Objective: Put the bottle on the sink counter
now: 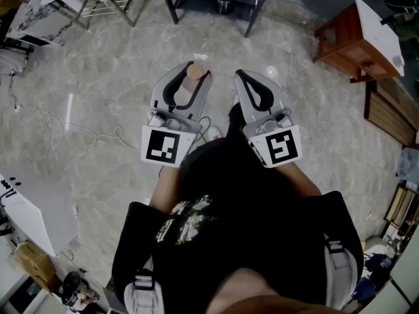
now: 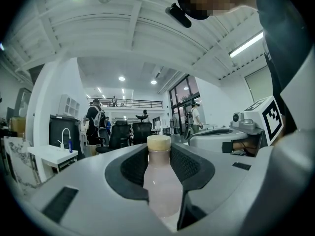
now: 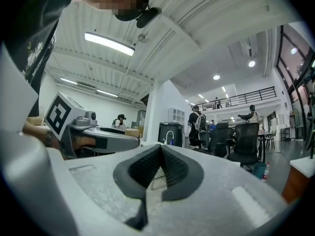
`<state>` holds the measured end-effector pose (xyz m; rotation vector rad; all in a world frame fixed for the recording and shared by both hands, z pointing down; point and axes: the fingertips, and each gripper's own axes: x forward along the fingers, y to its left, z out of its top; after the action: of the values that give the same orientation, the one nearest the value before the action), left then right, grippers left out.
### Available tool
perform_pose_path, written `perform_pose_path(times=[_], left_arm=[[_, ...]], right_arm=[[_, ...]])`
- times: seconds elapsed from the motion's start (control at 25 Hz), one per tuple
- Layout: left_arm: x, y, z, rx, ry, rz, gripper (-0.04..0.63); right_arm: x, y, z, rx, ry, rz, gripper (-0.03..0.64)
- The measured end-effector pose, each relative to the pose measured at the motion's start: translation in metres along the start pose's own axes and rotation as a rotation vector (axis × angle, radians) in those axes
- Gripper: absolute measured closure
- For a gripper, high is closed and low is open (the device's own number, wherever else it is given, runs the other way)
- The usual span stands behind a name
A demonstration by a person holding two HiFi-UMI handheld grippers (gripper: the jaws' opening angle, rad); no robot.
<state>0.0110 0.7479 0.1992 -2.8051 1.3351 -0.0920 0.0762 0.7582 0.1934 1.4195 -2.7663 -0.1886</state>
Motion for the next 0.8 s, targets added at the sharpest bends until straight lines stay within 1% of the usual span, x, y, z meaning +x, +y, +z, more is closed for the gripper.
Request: perform_pose_path(times=[0.08,0.2,0.36,0.6,0.8], left_arm=[[0.002,0.004,-0.001,0.003,0.001,0.005,0.448],[0.008,0.008,-0.004,0.005,0.002,0.012,0.448],[0.022,0.022,-0.006,-0.005,0.010,0.017,0.448],[0.055,0.044,-0.006,0.009,0.020,0.016,0.448],[0.088,0.070,-0.002,0.019,0.022,0.019,0.448]], right_arm=[[0.004,-0.003,-0.003,-0.004,0.005,0.004,0.621],[0.012,-0.011,-0.007,-0.011,-0.015,0.010,0.621],[0.031,-0.017,-0.010,0.004,-0.016,0.022,0.621],[0.063,-0.045,-0.020,0.023,-0.005,0.025,0.621],[0.100,-0.066,-0.021,0.027,0.002,0.039,0.621]])
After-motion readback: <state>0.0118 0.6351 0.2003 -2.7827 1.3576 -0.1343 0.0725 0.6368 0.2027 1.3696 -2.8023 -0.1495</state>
